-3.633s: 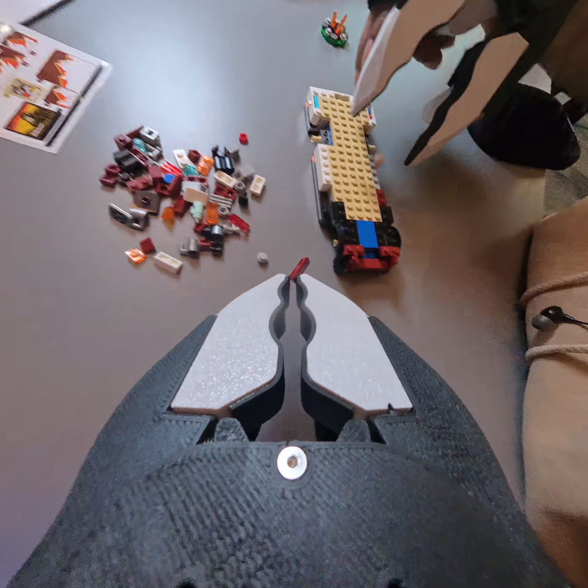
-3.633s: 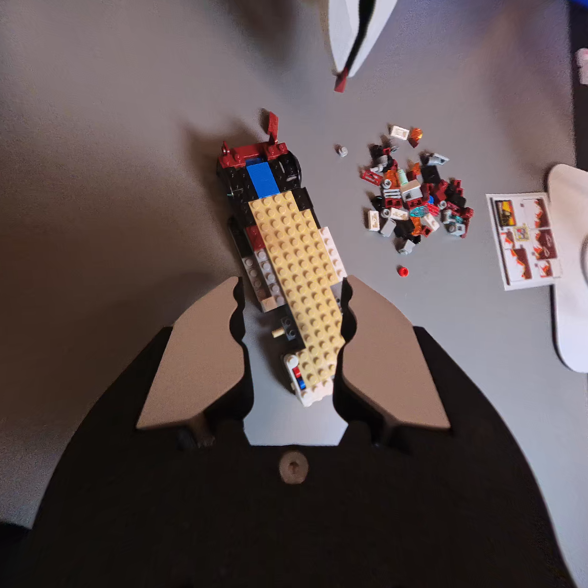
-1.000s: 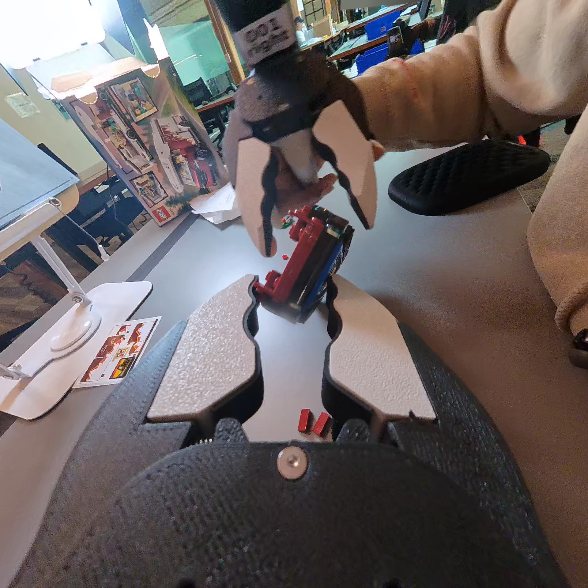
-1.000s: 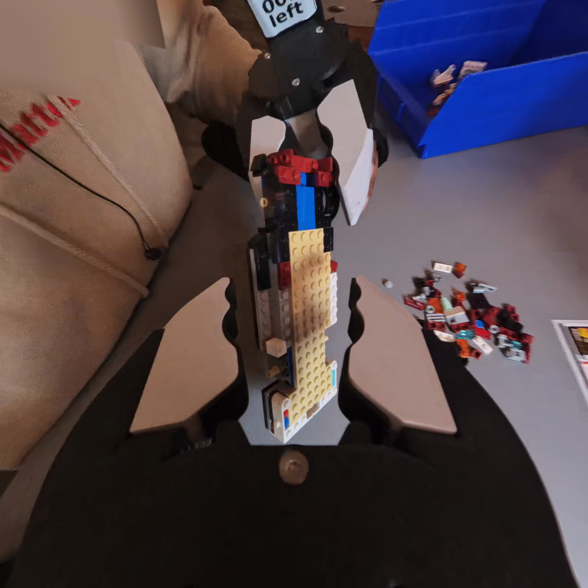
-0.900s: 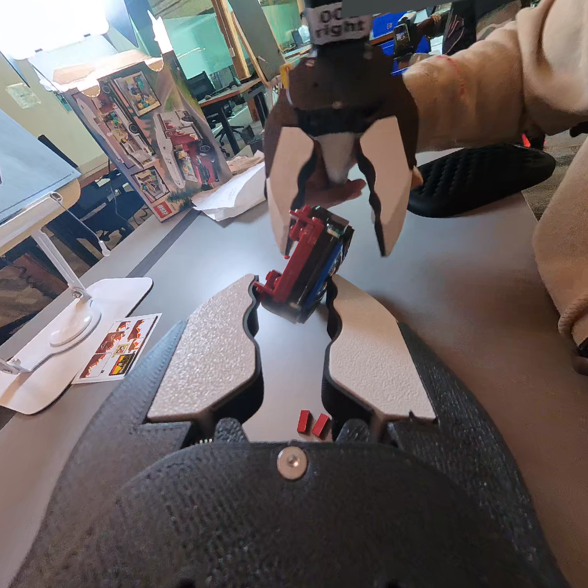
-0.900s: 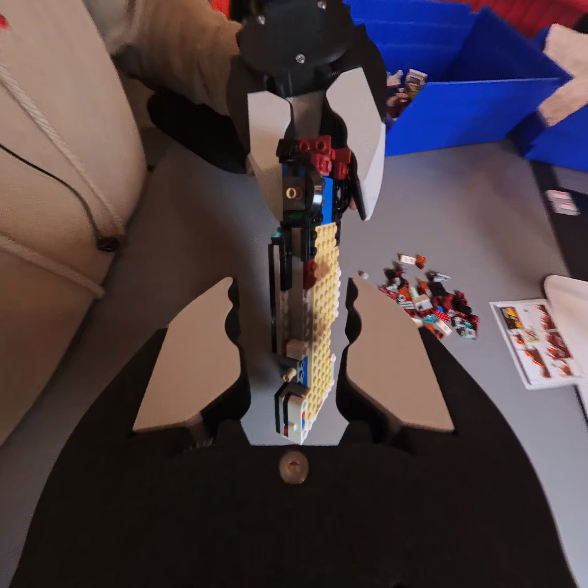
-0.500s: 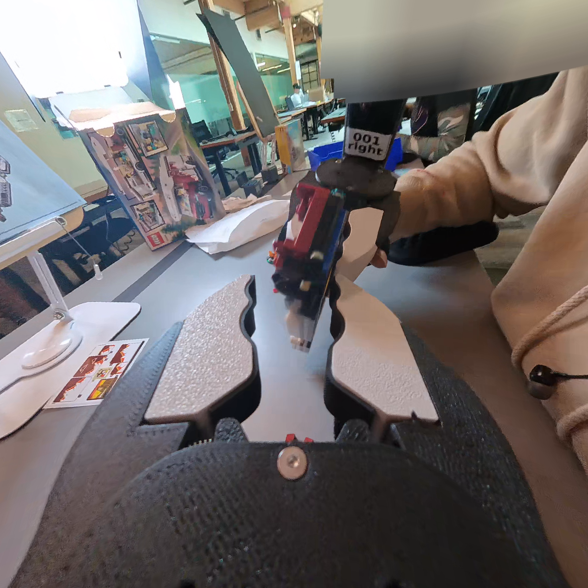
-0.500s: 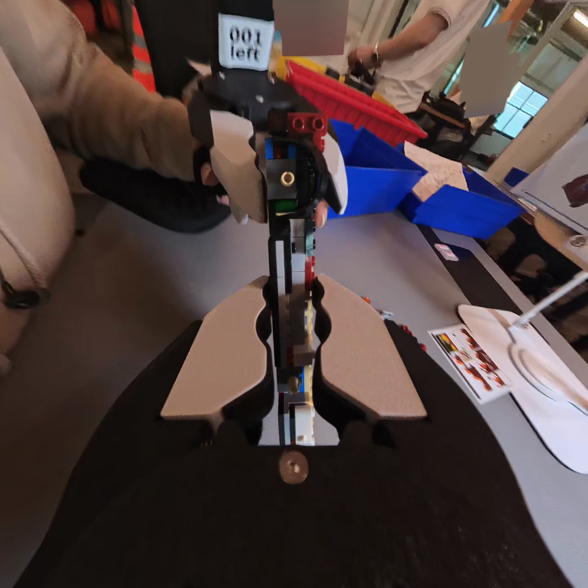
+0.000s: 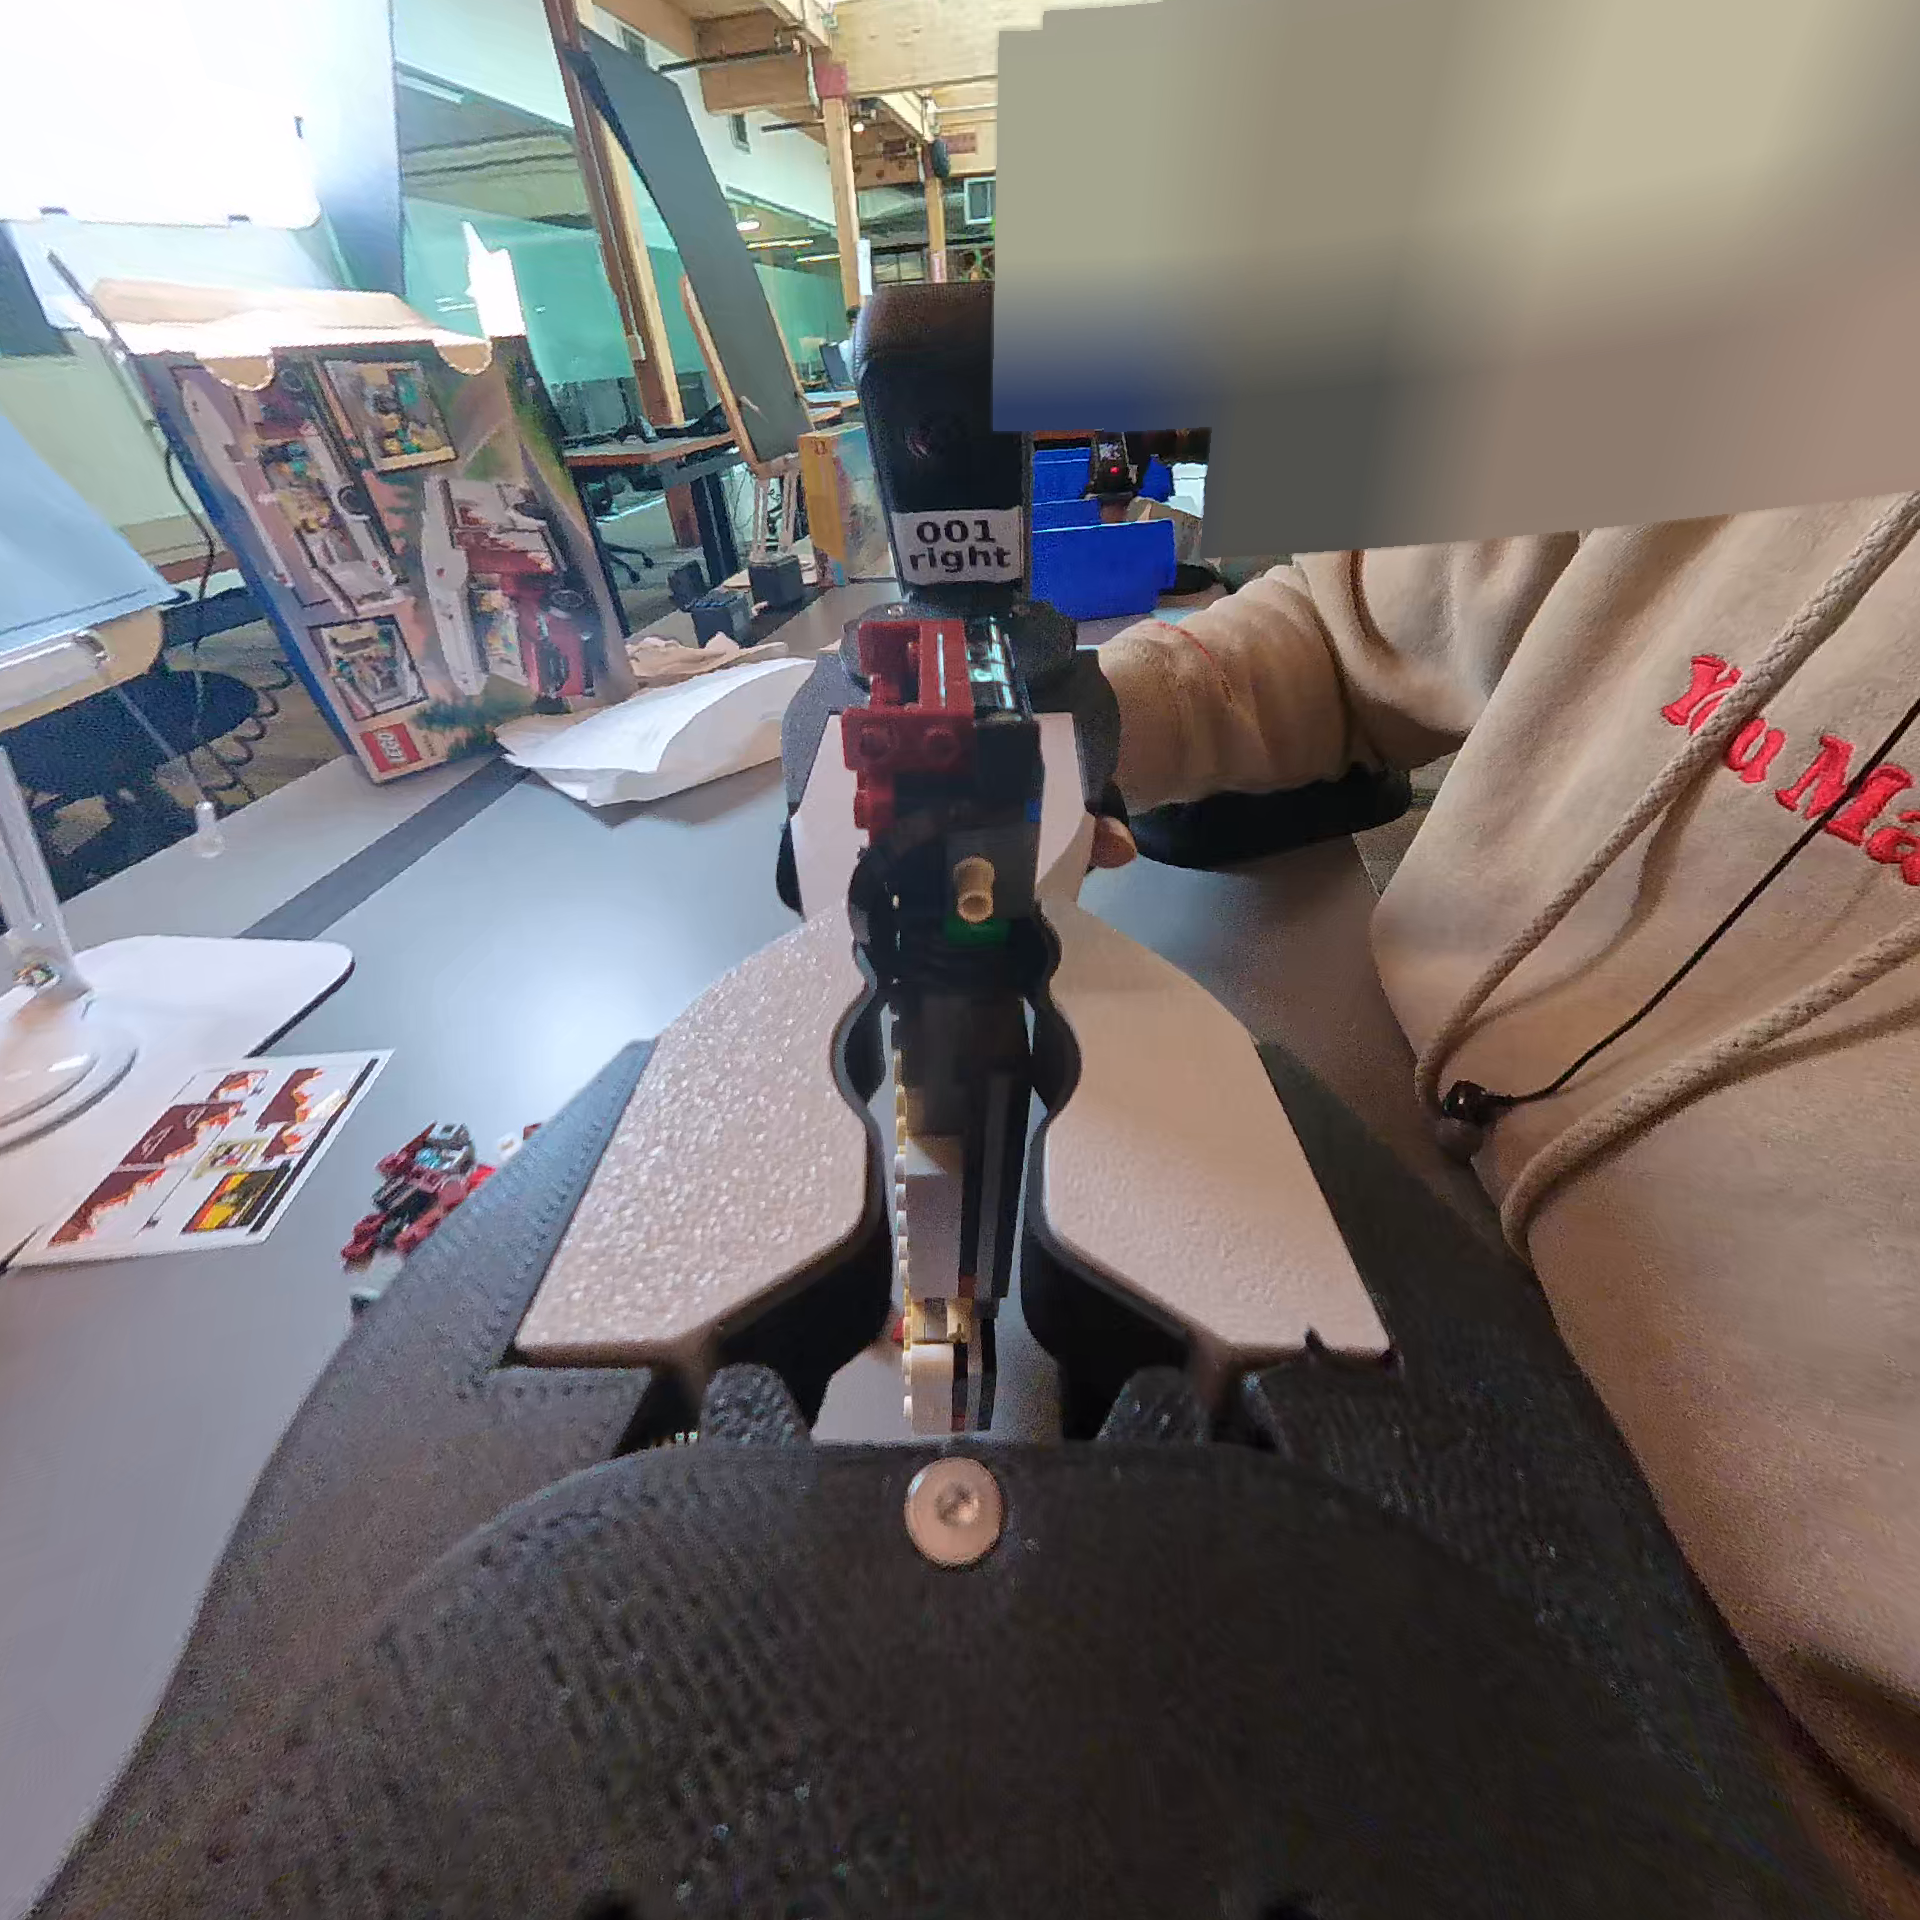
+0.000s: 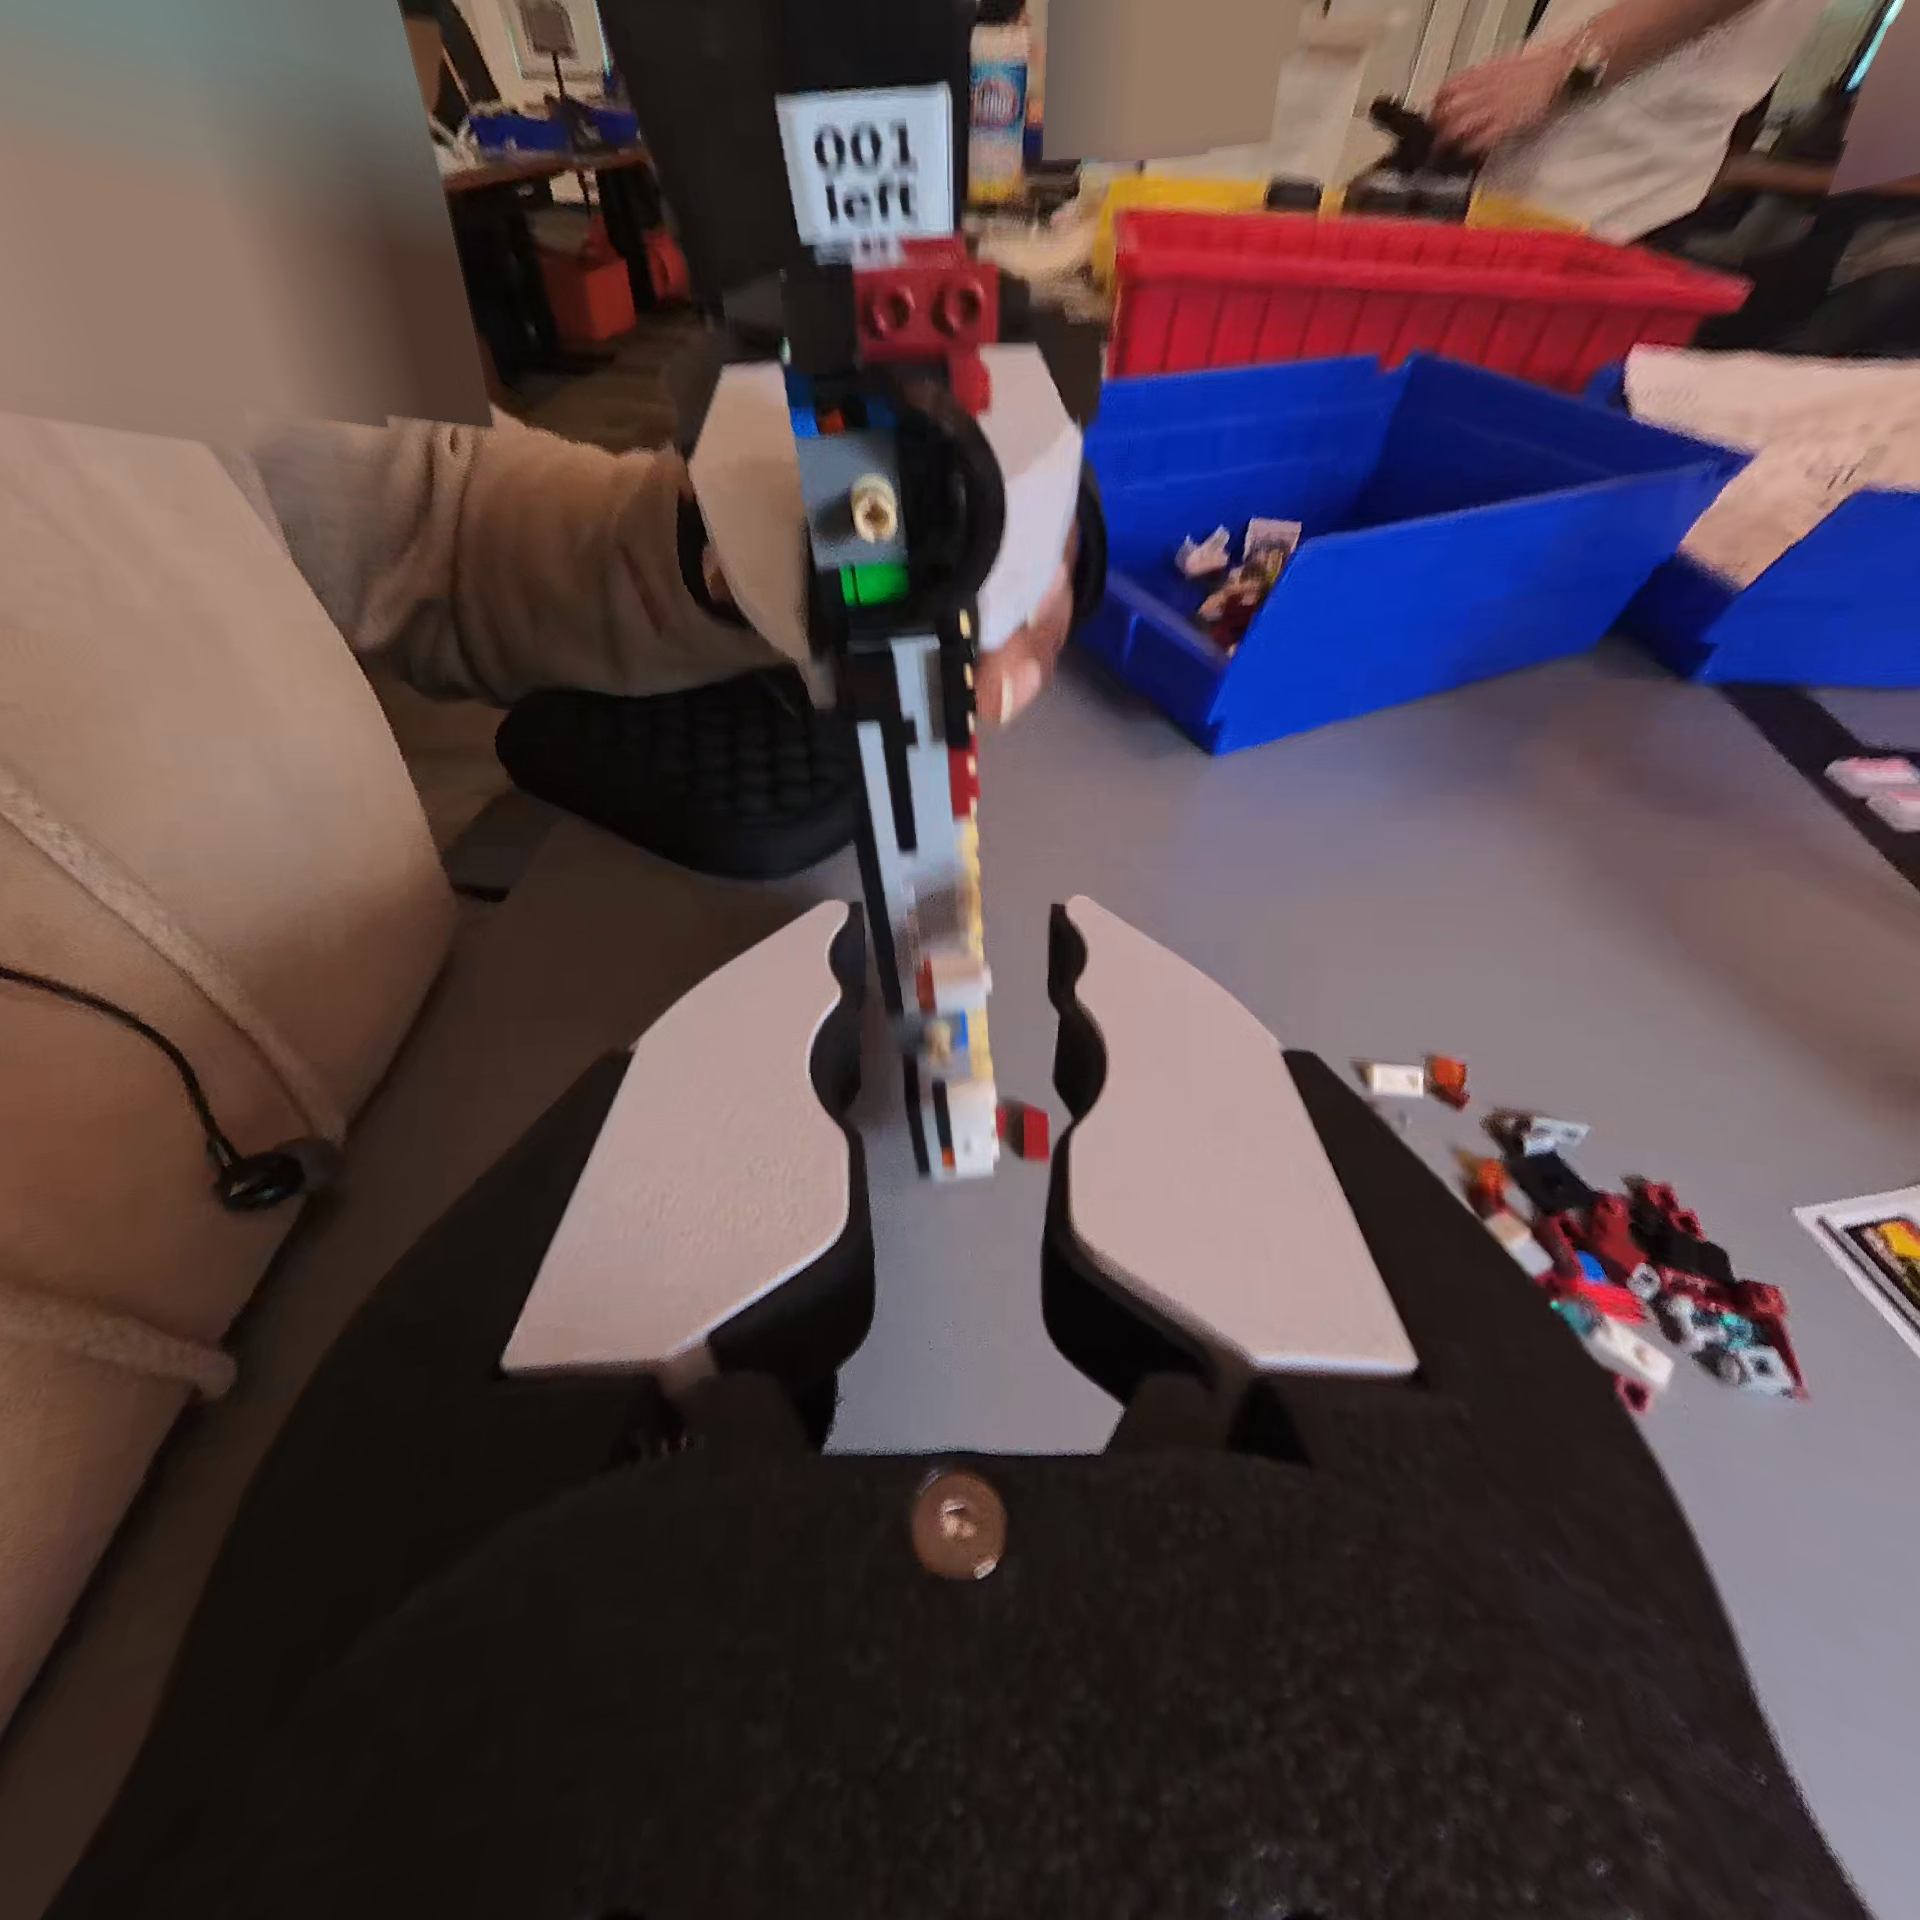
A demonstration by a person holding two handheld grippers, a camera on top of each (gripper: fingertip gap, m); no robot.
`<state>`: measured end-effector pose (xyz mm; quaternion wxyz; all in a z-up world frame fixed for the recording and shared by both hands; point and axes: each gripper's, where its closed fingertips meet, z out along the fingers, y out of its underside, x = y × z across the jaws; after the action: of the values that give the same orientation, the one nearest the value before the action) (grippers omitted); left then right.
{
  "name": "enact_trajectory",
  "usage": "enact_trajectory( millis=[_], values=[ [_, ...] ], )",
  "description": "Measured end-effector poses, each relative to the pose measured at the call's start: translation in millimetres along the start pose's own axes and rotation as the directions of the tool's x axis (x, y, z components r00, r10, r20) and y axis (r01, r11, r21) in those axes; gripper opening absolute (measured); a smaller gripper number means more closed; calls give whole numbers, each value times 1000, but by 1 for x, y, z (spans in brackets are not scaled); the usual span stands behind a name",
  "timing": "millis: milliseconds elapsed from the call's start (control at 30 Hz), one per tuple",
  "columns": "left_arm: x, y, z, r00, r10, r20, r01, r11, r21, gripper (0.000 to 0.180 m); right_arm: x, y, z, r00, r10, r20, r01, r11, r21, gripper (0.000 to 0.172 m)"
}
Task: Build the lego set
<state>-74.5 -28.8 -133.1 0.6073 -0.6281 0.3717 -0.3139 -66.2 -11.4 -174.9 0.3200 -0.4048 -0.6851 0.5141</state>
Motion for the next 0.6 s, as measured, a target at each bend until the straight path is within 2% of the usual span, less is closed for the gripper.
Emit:
enact_trajectory(
  millis=[100,133,233,433,600],
  values=[
    [-7,5,-21,998,-25,57,25,1000,0,24,13,38,-8,998,63,1,-61,971,-231,29],
    [-8,7,-27,997,-31,73,31,1000,-2,24,20,51,-8,998,52,-28,-58,954,-295,23],
    [-11,14,-35,995,-37,97,39,999,-19,24,27,77,3,998,21,-55,-44,892,-450,18],
    [-14,21,-38,994,-43,105,47,998,-37,24,25,93,41,1000,6,28,13,796,-605,19],
    [-13,23,-37,994,-56,97,59,998,-27,24,25,103,48,996,29,79,33,728,-684,16]
  ],
)
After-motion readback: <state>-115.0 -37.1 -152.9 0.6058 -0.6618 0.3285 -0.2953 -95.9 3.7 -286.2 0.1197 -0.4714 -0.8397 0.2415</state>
